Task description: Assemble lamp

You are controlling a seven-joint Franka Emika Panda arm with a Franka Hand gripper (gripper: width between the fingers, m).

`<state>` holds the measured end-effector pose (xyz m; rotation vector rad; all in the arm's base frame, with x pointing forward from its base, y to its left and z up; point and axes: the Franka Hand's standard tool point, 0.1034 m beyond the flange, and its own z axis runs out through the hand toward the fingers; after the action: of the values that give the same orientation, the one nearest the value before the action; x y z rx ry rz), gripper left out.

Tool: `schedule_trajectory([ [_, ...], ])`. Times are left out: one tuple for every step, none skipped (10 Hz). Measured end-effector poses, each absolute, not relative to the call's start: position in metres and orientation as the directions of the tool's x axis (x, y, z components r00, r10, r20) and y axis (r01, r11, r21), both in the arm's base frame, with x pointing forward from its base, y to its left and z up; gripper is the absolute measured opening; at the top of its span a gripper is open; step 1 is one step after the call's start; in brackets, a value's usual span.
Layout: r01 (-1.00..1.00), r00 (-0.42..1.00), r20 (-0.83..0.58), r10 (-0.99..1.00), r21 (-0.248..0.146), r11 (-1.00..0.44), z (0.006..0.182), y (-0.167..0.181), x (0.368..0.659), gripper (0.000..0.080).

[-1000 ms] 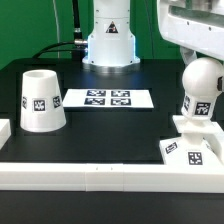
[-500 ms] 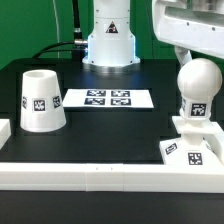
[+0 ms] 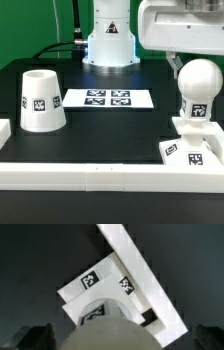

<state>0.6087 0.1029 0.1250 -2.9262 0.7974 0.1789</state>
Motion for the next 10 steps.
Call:
schedule_trajectory([
  [-0.387,0.918,-0.125,-0.377,-0.072,-0.919,0.124,0.099,0.608,0.0699],
  [-0.291,0.953,-0.112,-0.282,-0.074,-0.954,0.125,0.095,0.608,0.0699],
  [-0.17,0.982,-0.097,-0.162,-0.074,-0.983,0.126,0.093,0.609,0.0699],
  [-0.055,0.995,-0.083,-0.049,-0.073,-0.996,0.126,0.092,0.61,0.0699],
  [0.052,0.996,-0.07,0.058,-0.079,-0.996,0.127,0.091,0.612,0.0699],
  [0.174,0.982,-0.054,0.179,-0.079,-0.982,0.129,0.091,0.615,0.0699],
  [0.279,0.959,-0.038,0.282,-0.067,-0.958,0.133,0.091,0.621,0.0699],
  [0.344,0.937,-0.034,0.347,-0.07,-0.936,0.131,0.091,0.62,0.0699],
  [0.388,0.92,-0.031,0.391,-0.071,-0.919,0.131,0.09,0.62,0.0699],
  [0.479,0.876,-0.024,0.481,-0.074,-0.875,0.131,0.089,0.62,0.0699],
])
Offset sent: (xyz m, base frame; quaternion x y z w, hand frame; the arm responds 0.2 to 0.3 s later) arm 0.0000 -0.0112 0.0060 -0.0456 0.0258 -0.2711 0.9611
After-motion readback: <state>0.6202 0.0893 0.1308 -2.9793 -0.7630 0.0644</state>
